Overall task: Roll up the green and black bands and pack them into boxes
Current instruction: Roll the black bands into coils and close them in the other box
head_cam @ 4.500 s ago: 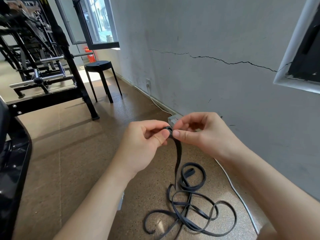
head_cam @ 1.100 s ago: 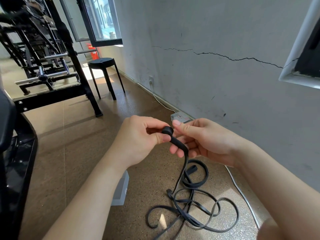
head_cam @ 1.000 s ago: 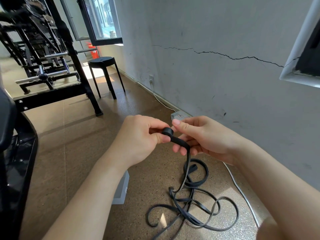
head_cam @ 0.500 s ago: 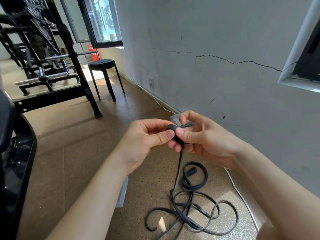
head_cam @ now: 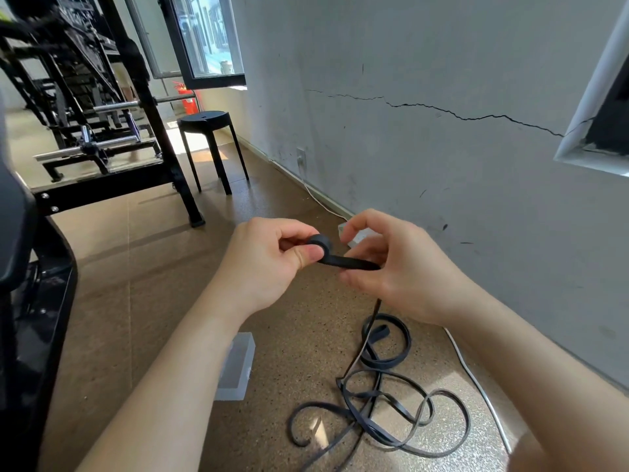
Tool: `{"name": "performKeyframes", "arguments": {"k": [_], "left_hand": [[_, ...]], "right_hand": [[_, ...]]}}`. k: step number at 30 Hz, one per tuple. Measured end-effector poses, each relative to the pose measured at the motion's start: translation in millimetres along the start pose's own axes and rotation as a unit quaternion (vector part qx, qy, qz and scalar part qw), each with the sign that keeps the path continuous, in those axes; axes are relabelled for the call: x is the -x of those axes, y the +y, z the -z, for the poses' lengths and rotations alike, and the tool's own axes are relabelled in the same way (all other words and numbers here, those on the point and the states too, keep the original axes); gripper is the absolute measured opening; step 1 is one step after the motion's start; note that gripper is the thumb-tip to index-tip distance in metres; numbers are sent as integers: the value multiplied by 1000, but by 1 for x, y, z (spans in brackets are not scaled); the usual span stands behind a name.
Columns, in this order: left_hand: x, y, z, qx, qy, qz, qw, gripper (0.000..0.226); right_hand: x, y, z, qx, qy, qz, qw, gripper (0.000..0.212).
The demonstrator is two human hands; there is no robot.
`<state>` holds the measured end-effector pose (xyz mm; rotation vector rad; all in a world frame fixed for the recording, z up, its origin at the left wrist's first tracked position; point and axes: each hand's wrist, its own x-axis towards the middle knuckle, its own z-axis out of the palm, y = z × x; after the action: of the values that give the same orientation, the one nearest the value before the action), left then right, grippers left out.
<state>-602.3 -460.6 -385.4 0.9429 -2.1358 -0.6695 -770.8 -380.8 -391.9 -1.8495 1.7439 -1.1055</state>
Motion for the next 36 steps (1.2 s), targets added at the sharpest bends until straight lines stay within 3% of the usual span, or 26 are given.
{"name": "performKeyframes", "arguments": {"k": [5,8,13,16,19,22,26,28,31,36], "left_hand": [[1,-5,6,-56,-45,-29,997,20],[1,-1,3,-107,-62,-74,990,16],[5,12,-9,-209,-101,-138,963,11],[6,12,-15,-232,-92,-140,958,8],[5,7,-17,-147,-67,-101,982,11],[4,2,-19,26,-62,-15,998,15],[8,10,-27,255,-48,51,964,20],[7,13,-26,213,-19,32,976,21],[5,12,-18,36,9,-45,998,22],[8,16,-15,-91,-101,-84,987,23]], "right_hand": [[-1,0,10,-132,-53,-60,988,23],[-1,0,8,-214,-45,-103,970,18],[-2,4,-3,-176,-25,-126,976,35],[-4,7,-6,-178,-29,-136,974,32],[-5,9,-2,-236,-26,-163,958,24],[-6,10,2,-294,-33,-185,937,31],[-8,11,5,-368,-48,-187,910,34],[-8,11,8,-370,-73,-189,907,29],[-7,11,12,-329,-108,-187,919,25],[-5,11,10,-214,-93,-157,960,43]]}}
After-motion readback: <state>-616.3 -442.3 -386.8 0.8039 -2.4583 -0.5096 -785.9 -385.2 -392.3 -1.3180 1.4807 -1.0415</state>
